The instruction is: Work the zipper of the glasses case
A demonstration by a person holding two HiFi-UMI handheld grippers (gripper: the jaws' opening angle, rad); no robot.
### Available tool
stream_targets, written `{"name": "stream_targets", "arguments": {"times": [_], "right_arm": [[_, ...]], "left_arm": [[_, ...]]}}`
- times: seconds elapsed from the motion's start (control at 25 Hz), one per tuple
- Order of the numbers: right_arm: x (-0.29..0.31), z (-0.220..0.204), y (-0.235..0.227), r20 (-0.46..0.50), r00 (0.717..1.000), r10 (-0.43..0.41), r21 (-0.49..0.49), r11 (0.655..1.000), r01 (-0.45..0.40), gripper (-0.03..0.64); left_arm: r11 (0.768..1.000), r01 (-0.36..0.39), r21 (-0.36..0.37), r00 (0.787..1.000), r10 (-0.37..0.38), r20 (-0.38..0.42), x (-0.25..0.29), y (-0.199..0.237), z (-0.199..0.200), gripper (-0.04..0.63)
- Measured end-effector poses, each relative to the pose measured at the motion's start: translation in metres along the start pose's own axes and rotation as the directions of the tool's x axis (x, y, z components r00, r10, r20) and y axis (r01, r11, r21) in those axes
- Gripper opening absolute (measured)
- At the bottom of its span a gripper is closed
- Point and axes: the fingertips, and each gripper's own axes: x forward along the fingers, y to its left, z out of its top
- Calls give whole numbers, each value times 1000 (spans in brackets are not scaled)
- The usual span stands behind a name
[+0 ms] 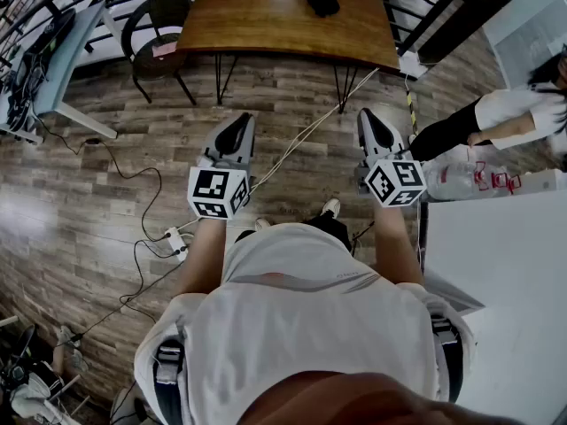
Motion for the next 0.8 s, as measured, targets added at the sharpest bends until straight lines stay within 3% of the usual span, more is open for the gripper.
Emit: {"name": "stream_targets", "arguments": {"times": [0.8], "right_arm": [[9,2,16,-7,1000,5,-16,1000,-5,51]], "left_arm": [[1000,21,-4,1000,-21,-2,-6,9,-1,31]]}}
